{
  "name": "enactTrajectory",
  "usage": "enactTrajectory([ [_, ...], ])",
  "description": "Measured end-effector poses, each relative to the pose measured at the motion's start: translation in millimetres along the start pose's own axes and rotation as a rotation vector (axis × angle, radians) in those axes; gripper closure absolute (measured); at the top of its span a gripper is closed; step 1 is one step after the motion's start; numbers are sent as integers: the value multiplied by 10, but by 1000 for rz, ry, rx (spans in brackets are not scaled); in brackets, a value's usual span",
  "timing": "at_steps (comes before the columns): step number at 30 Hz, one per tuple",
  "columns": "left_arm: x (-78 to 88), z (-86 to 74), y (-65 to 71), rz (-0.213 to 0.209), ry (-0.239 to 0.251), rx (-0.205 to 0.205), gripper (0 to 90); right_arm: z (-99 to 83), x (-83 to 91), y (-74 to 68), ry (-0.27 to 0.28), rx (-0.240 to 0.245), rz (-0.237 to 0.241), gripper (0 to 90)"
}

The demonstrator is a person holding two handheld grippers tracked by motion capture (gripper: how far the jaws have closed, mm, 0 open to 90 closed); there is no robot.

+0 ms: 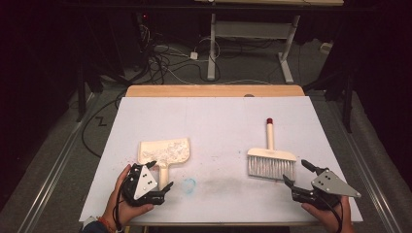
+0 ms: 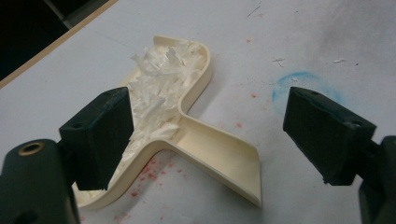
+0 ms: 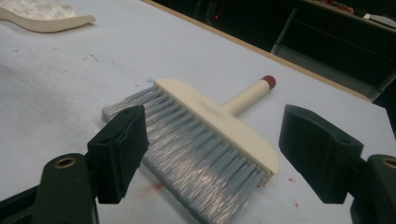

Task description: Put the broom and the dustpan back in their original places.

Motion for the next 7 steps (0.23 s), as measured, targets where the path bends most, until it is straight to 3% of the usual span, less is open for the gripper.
enactTrajectory([
  [7, -16, 7, -10, -4, 3, 6, 154, -6, 5, 16, -3, -4, -4, 250],
])
Point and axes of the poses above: each handheld gripper's, and its own axes: x roughly backward along the jaws, z roughly out of its top, y roughly to its right, the point moved 5 cm from there along -x, roughly forward along the jaws, and after that the axes turned 7 degrees about y, right-handed, at the moved point
